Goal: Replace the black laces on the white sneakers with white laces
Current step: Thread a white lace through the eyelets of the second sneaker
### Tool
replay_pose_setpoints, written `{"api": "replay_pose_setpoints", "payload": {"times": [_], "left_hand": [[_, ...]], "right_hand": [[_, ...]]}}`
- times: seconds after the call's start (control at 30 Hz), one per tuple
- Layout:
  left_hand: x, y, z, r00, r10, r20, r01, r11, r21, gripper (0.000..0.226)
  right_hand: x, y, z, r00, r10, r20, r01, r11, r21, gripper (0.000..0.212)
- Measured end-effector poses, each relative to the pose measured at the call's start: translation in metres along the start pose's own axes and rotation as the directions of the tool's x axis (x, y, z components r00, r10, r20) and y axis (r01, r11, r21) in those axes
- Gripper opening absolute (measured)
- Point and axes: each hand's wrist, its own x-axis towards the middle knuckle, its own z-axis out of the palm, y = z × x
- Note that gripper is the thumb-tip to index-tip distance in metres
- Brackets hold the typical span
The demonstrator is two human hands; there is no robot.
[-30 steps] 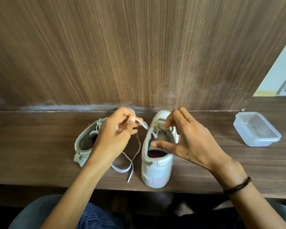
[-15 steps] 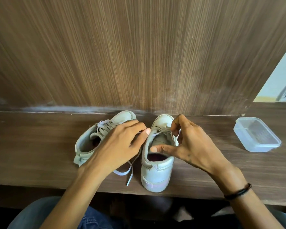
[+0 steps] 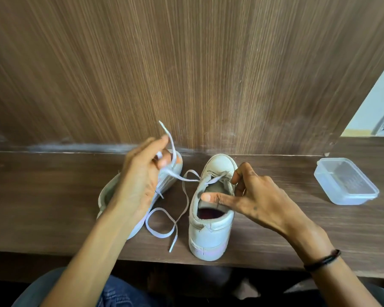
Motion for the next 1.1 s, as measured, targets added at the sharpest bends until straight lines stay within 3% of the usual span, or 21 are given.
{"api": "replay_pose_setpoints", "payload": {"times": [0.07,0.13,0.23,0.27,0.37,0.43,0.47,0.5,0.53,0.57,0.63,0.7,0.77,0.87,0.97,1.03,1.1], "left_hand": [[-0.006,-0.006,0.002,0.994,-0.092,0.063,0.078,0.977,0.196,0.03],[-0.009,-0.015,0.002,0.985,-0.137,0.107,0.075,0.892,0.445,0.03],[-0.009,-0.026,-0.004,0.985,-0.034,0.171,-0.113,0.623,0.774,0.013],[-0.008,-0.027,-0.005,0.979,-0.009,0.202,-0.165,0.544,0.823,0.01],[-0.007,-0.028,-0.008,0.97,-0.03,0.24,-0.2,0.461,0.865,0.03],[-0.01,-0.023,-0.005,0.969,0.042,0.245,-0.243,0.372,0.896,0.028],[-0.011,-0.021,-0.002,0.974,0.071,0.217,-0.225,0.452,0.863,0.023],[-0.012,-0.018,0.001,0.982,0.092,0.165,-0.186,0.623,0.759,0.019],[-0.012,-0.014,0.004,0.99,0.103,0.092,-0.137,0.803,0.58,0.017],[-0.009,-0.01,0.004,0.993,0.117,-0.004,-0.106,0.907,0.407,0.017],[-0.005,-0.002,0.001,0.976,0.165,-0.143,-0.127,0.962,0.243,0.018],[-0.005,-0.001,-0.002,0.959,0.219,-0.178,-0.17,0.952,0.256,0.019],[-0.004,-0.006,-0.005,0.941,0.306,-0.144,-0.213,0.867,0.451,0.017],[-0.004,-0.018,-0.011,0.941,0.337,0.015,-0.213,0.56,0.8,0.009],[-0.009,-0.027,-0.009,0.949,0.284,0.134,-0.243,0.394,0.886,0.014],[-0.012,-0.031,-0.007,0.916,0.311,0.253,-0.335,0.25,0.908,0.02],[-0.009,-0.033,-0.01,0.881,0.331,0.339,-0.412,0.179,0.894,0.024]], "right_hand": [[0.0,0.001,0.001,1.0,-0.001,0.004,0.001,1.0,0.013,0.077],[0.0,0.002,0.001,1.0,-0.001,-0.005,0.001,1.0,0.031,0.078],[0.001,0.002,0.0,1.0,-0.013,0.001,0.013,0.999,0.033,0.082],[0.001,0.002,0.0,1.0,-0.018,0.005,0.018,0.999,0.037,0.081],[0.0,0.002,-0.001,1.0,-0.022,0.017,0.021,0.999,0.044,0.077],[0.001,0.002,-0.001,1.0,-0.021,0.016,0.02,0.999,0.048,0.078],[0.001,0.003,-0.001,1.0,-0.017,0.012,0.016,0.998,0.053,0.079],[0.001,0.003,-0.001,1.0,-0.006,0.011,0.005,0.998,0.057,0.079],[0.001,0.003,-0.002,1.0,0.007,0.013,-0.008,0.998,0.06,0.08],[0.001,0.002,-0.001,1.0,0.018,0.017,-0.019,0.998,0.062,0.079],[0.0,0.002,-0.001,1.0,0.02,0.022,-0.021,0.998,0.066,0.078],[0.0,0.002,0.0,1.0,0.015,0.023,-0.017,0.997,0.074,0.078],[0.001,0.003,0.0,1.0,0.009,0.02,-0.01,0.997,0.081,0.078],[0.001,0.004,0.0,1.0,-0.009,0.014,0.008,0.997,0.074,0.07],[0.001,0.005,0.0,1.0,-0.02,0.018,0.018,0.995,0.096,0.064],[0.001,0.006,-0.002,0.999,-0.02,0.035,0.015,0.99,0.14,0.058],[0.001,0.009,-0.005,0.999,-0.033,0.036,0.025,0.981,0.191,0.052]]}}
